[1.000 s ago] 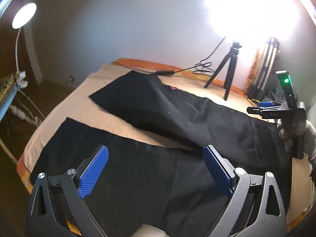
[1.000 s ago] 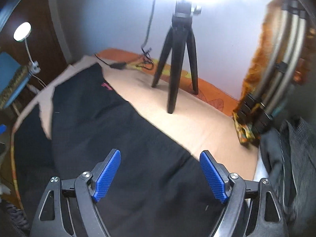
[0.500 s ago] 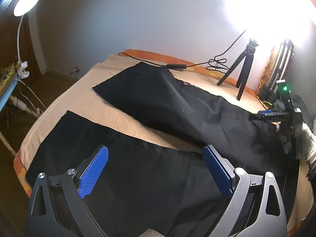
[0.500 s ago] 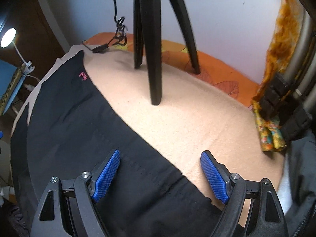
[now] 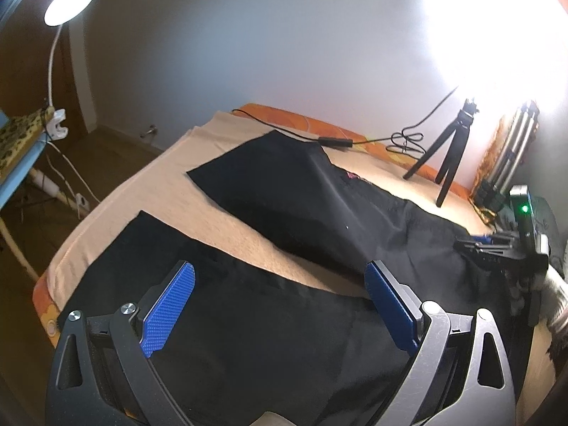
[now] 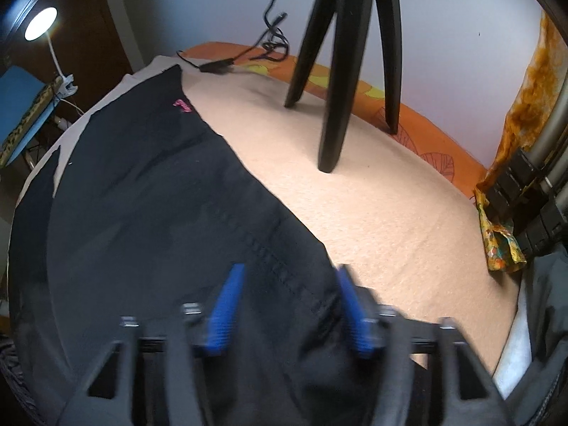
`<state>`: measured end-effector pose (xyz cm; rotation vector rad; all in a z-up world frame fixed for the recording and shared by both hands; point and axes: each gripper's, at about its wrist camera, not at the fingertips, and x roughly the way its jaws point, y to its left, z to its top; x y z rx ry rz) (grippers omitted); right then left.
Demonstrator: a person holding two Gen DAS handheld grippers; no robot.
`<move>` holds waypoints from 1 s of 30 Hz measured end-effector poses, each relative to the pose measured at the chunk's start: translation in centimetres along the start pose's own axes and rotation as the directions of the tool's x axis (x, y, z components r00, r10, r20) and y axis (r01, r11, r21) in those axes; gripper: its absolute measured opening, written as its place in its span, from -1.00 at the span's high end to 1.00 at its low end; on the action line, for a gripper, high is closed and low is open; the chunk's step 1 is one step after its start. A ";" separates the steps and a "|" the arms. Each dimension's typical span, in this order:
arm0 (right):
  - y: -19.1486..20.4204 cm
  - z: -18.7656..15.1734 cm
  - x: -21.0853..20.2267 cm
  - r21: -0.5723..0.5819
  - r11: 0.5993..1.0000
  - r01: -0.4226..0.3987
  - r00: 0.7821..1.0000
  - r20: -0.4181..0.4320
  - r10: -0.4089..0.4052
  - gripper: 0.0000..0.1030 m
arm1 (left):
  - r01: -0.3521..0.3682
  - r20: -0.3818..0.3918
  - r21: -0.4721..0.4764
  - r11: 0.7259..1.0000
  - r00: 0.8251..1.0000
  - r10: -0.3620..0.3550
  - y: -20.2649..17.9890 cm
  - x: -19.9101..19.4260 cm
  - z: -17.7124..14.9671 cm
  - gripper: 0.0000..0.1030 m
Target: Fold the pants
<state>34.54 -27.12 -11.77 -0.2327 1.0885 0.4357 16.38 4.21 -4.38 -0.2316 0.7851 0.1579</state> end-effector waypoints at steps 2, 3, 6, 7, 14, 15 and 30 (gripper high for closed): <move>0.0 -0.3 -0.4 0.009 1.000 0.000 1.000 -0.005 0.000 0.61 | 0.000 0.006 -0.003 1.000 1.000 0.000 0.2 -0.2 0.1 -0.87; 0.0 -0.5 -0.8 0.018 1.000 0.000 1.000 -0.007 0.000 0.74 | 0.001 0.007 -0.006 1.000 1.000 0.000 0.3 -0.2 0.2 -0.87; 0.8 -0.7 -1.8 0.002 1.000 0.030 0.999 0.011 -0.030 0.83 | 0.003 0.012 -0.012 1.000 1.000 -0.003 0.8 -0.5 0.3 -0.87; 1.2 -0.6 -2.2 0.000 0.999 0.036 0.999 0.022 -0.036 0.86 | 0.003 0.012 -0.016 1.000 1.000 -0.003 1.1 -0.6 0.3 -0.87; 5.0 -0.8 -8.3 -0.073 0.991 0.110 0.982 0.162 -0.097 0.88 | 0.025 0.014 -0.097 0.995 1.000 -0.024 3.5 -1.3 0.8 -0.87; 5.9 -1.0 -9.3 -0.091 0.990 0.110 0.979 0.183 -0.092 0.88 | 0.031 0.018 -0.115 0.993 0.999 -0.029 4.0 -1.5 0.9 -0.87; 25.3 -9.6 -16.0 -0.484 0.844 0.232 0.941 0.332 -0.067 0.90 | 0.079 0.028 -0.134 0.988 0.997 -0.076 5.7 -3.3 0.6 -0.87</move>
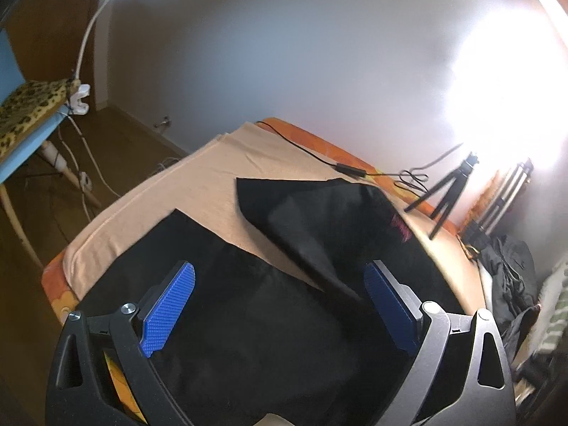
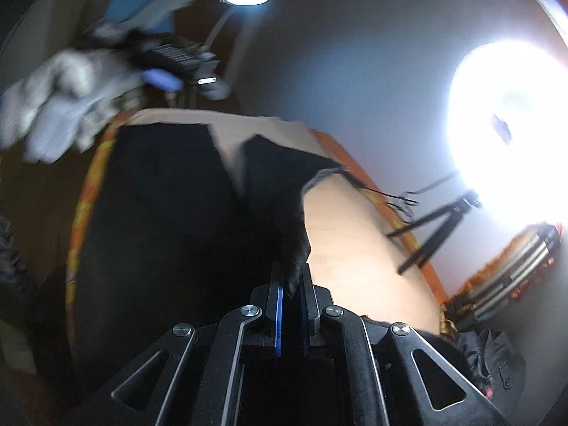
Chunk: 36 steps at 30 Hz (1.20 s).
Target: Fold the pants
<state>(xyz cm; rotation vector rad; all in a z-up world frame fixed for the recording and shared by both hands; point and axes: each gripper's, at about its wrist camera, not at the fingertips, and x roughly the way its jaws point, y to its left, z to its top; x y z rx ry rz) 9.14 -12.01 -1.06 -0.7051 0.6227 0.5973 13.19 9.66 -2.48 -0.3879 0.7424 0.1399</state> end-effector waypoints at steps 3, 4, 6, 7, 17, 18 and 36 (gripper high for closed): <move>4.1 -0.7 -0.6 -0.094 0.996 0.000 1.000 -0.015 -0.002 0.90 | 0.032 -0.014 0.017 0.999 0.999 -0.031 -0.6 -0.2 -0.4 -0.87; 5.3 -1.1 -0.5 -0.115 0.993 -0.010 1.000 -0.025 0.007 0.90 | 0.047 -0.022 0.019 0.999 0.999 -0.047 -0.8 -0.2 -0.5 -0.87; 7.4 -1.9 -0.1 -0.151 0.988 -0.018 0.999 -0.043 0.012 0.90 | 0.091 -0.050 0.033 0.995 0.995 -0.089 -1.7 -0.1 -0.9 -0.87; 8.4 -2.2 -0.1 -0.169 0.985 -0.017 0.999 -0.051 0.008 0.90 | 0.101 -0.061 0.042 0.994 0.993 -0.098 -2.0 0.0 -1.0 -0.87; 14.1 -3.8 -0.3 -0.176 0.984 -0.006 0.998 -0.063 -0.006 0.89 | 0.078 -0.171 0.283 0.956 0.985 -0.030 -9.5 4.1 -4.5 -0.88; 14.5 -4.0 -0.5 -0.179 0.984 -0.006 0.998 -0.063 -0.005 0.89 | 0.041 -0.166 0.330 0.943 0.986 0.015 -10.5 4.8 -5.1 -0.88; 14.2 -8.0 -2.9 -0.103 0.995 0.005 1.000 -0.022 -0.007 0.90 | -0.136 -0.112 0.434 0.890 0.973 0.203 -9.1 7.3 -7.0 0.47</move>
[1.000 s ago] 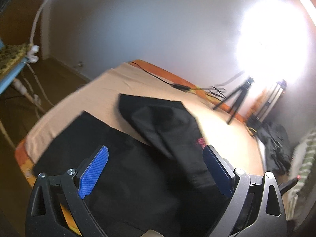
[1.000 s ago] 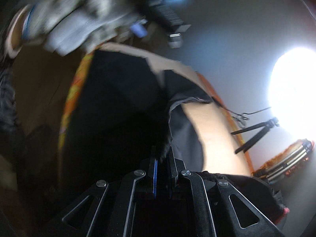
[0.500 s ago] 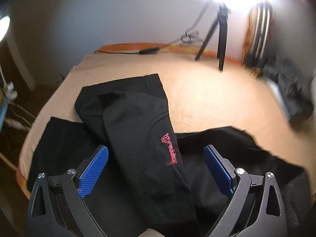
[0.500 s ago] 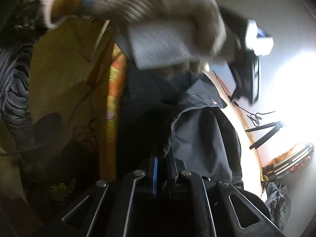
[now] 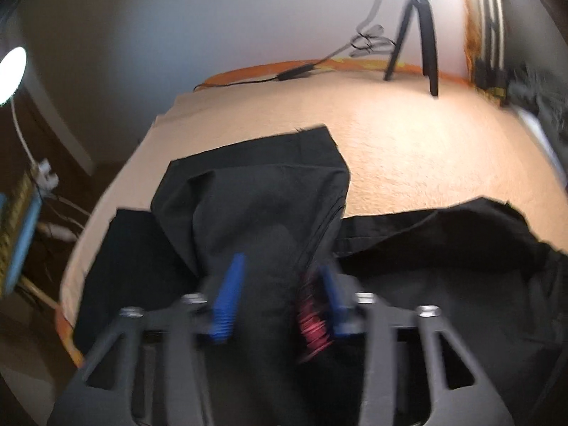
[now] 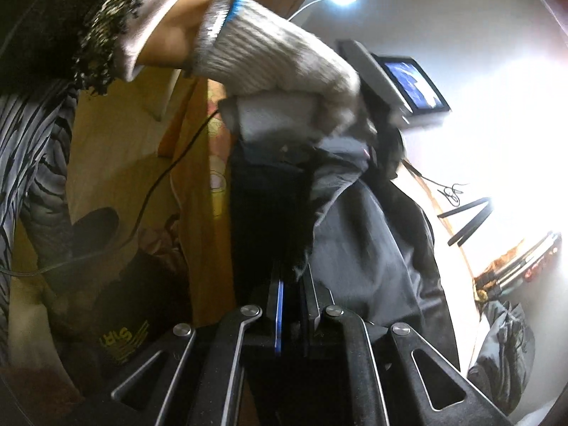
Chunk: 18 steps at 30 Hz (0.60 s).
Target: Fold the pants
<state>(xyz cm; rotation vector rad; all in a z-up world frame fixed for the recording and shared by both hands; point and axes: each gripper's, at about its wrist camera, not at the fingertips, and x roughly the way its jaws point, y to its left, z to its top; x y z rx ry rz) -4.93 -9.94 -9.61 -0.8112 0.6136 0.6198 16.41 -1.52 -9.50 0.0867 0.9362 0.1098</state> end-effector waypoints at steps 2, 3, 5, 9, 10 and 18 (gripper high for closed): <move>0.4 0.1 -0.6 0.016 1.000 -0.007 1.000 0.007 0.007 0.90 | 0.040 0.015 -0.051 0.998 0.999 -0.039 1.5 -0.4 -0.3 0.70; 0.3 0.1 -0.6 0.018 1.000 -0.009 1.000 0.010 0.009 0.90 | 0.048 0.026 -0.069 0.996 0.999 -0.046 2.2 -0.7 -0.5 0.70; 0.7 0.3 -0.9 0.013 1.000 -0.009 1.000 0.015 0.009 0.90 | 0.051 0.049 -0.108 0.993 0.998 -0.046 3.5 -1.4 -0.9 0.70; 1.2 0.2 -1.1 -0.012 1.000 -0.014 0.999 0.030 0.015 0.90 | 0.055 0.079 -0.248 0.967 0.996 -0.036 8.6 -3.2 -3.1 0.70; 1.5 0.2 -1.1 -0.020 1.000 -0.015 0.999 0.032 0.015 0.90 | 0.063 0.076 -0.283 0.957 0.996 -0.043 9.9 -3.4 -3.8 0.70; 3.3 0.6 -1.0 -0.072 0.997 -0.042 0.998 0.044 0.046 0.90 | 0.080 0.020 -0.451 0.889 0.997 -0.080 16.6 -3.0 -9.3 0.16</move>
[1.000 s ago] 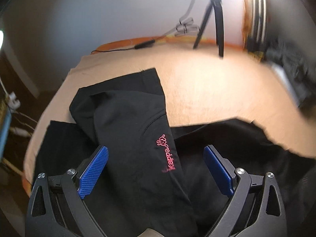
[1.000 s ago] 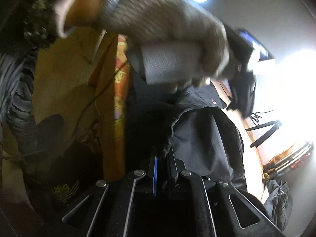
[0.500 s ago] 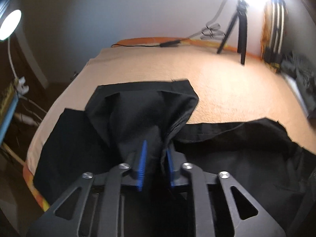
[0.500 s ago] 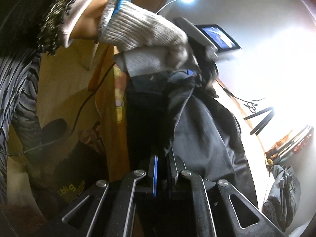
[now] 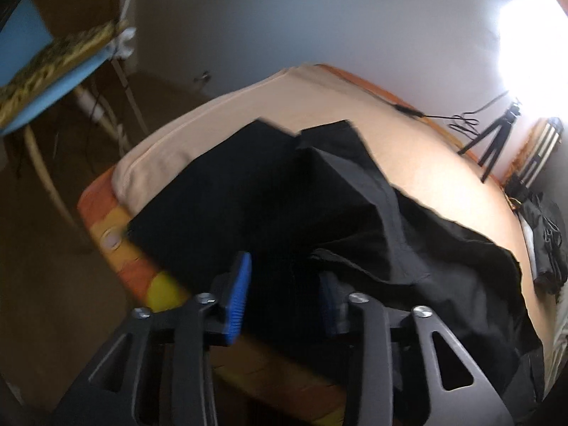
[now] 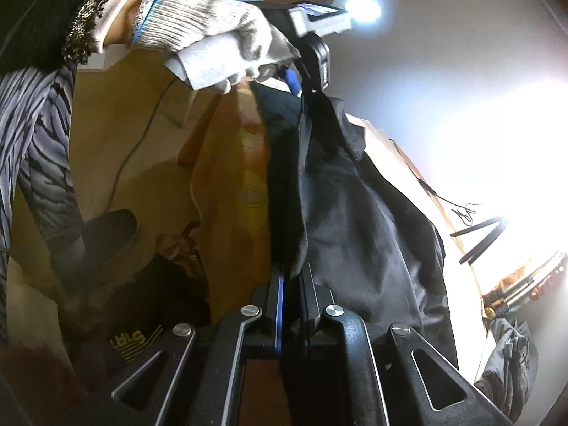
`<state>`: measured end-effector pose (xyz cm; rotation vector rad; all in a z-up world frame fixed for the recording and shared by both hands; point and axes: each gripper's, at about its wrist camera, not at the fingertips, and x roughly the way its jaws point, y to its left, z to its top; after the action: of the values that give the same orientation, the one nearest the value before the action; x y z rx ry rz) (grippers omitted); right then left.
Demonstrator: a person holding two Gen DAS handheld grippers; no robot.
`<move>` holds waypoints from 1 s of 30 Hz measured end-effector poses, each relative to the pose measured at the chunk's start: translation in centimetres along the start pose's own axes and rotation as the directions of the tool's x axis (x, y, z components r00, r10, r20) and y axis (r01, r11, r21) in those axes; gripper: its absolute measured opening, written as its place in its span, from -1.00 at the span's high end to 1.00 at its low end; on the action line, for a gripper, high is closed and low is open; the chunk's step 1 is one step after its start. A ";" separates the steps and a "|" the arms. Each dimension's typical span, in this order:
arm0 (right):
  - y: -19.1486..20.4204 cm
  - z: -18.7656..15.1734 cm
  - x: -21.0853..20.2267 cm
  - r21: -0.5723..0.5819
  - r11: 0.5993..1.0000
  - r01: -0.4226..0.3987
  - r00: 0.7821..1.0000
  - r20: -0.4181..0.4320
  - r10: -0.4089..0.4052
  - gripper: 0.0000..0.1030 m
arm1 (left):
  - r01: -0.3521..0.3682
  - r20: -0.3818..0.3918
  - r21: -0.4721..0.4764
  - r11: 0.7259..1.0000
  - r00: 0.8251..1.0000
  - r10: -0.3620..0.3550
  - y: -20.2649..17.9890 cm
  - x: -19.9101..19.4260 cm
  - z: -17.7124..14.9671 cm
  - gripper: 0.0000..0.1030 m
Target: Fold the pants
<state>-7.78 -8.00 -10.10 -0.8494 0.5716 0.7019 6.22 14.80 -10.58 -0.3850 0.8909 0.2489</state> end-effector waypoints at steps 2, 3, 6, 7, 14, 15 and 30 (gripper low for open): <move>0.4 0.1 0.4 -0.010 1.000 -0.006 1.000 -0.007 0.006 0.90 | -0.002 -0.004 -0.023 1.000 1.000 0.002 1.1 0.0 0.3 -0.01; 0.5 0.1 0.6 -0.014 1.000 -0.007 1.000 -0.011 0.007 0.90 | -0.001 -0.002 -0.028 1.000 1.000 0.001 1.6 -0.1 0.4 -0.04; 0.6 0.3 0.9 -0.006 1.000 -0.014 1.000 -0.016 0.014 0.90 | -0.046 0.003 0.038 0.998 0.999 0.046 1.4 -0.4 0.3 -0.09; 0.5 0.3 1.0 0.001 1.000 -0.022 1.000 -0.020 0.022 0.89 | -0.056 -0.011 0.072 0.996 0.998 0.057 1.1 -0.4 0.2 -0.12; -1.5 0.0 0.0 0.137 0.972 -0.192 0.980 -0.026 0.198 0.50 | -0.041 0.011 0.236 0.971 0.999 0.039 0.7 -3.9 -1.7 -0.14; -1.8 0.0 -0.5 0.161 0.964 -0.210 0.976 -0.015 0.215 0.43 | -0.059 0.038 0.264 0.963 0.998 0.051 0.5 -4.8 -1.9 -0.14; -14.1 3.8 -2.5 0.416 0.883 -0.220 0.975 0.069 0.211 0.09 | -0.214 0.193 0.681 0.700 0.975 0.110 -8.3 -2.2 -3.9 -0.17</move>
<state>1.83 -12.26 0.41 -0.3752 0.7737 0.7522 5.23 5.56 -9.22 0.4289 0.8163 0.0802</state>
